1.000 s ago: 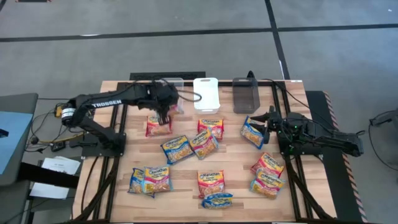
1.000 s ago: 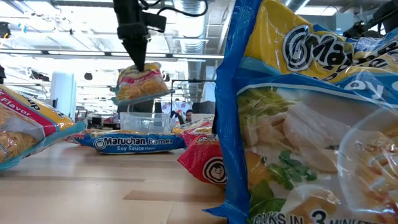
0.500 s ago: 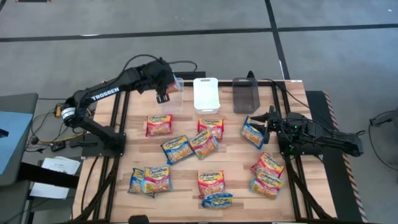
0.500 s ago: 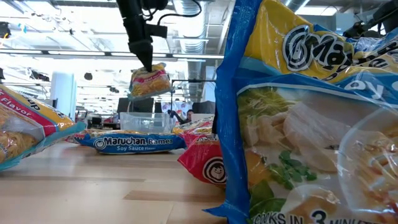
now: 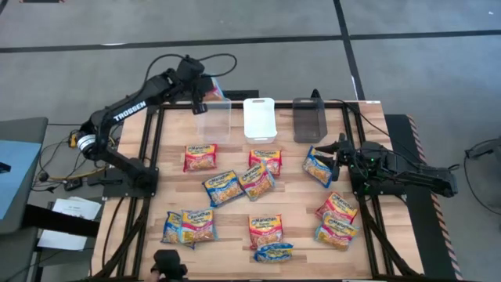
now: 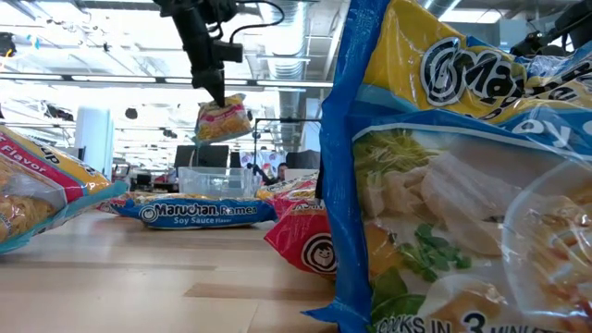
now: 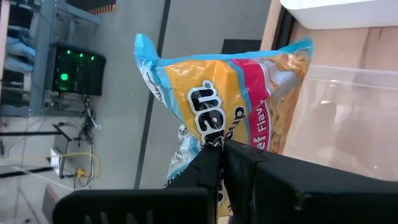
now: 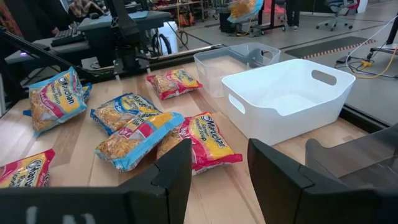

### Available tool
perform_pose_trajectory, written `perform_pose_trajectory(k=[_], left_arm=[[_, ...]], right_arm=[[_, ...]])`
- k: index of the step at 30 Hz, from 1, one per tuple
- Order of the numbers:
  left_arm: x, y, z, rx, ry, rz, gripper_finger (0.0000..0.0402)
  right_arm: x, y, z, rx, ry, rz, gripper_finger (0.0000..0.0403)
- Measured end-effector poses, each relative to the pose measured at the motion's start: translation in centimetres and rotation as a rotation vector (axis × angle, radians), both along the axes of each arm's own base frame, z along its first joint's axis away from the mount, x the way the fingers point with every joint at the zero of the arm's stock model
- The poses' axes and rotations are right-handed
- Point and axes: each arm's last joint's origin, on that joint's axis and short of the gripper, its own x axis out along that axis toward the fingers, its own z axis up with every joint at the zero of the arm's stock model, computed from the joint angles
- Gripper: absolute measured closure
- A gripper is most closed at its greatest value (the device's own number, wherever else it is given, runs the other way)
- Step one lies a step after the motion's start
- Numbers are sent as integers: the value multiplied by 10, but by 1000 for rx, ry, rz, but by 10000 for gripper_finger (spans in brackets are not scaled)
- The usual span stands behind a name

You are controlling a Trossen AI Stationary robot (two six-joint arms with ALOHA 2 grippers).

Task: Sort Maruchan noodles
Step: Put the light blue bag into the transparent bin

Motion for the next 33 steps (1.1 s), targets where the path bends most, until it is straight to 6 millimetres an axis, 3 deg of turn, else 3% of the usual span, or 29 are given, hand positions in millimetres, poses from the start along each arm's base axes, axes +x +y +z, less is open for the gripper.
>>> perform_pose_trajectory(k=[5, 11, 23, 33], left_arm=[[3, 14, -8, 2, 22, -39, 401], [16, 28, -32, -34, 84, -44, 401], [35, 42, -73, -109, 183, -58, 401], [44, 52, -95, -109, 253, -54, 401]], right_arm=[[0, 0, 0, 0, 0, 0, 223], [0, 0, 0, 0, 0, 0, 223], [0, 0, 0, 0, 1, 0, 223], [0, 0, 0, 0, 1, 0, 223]])
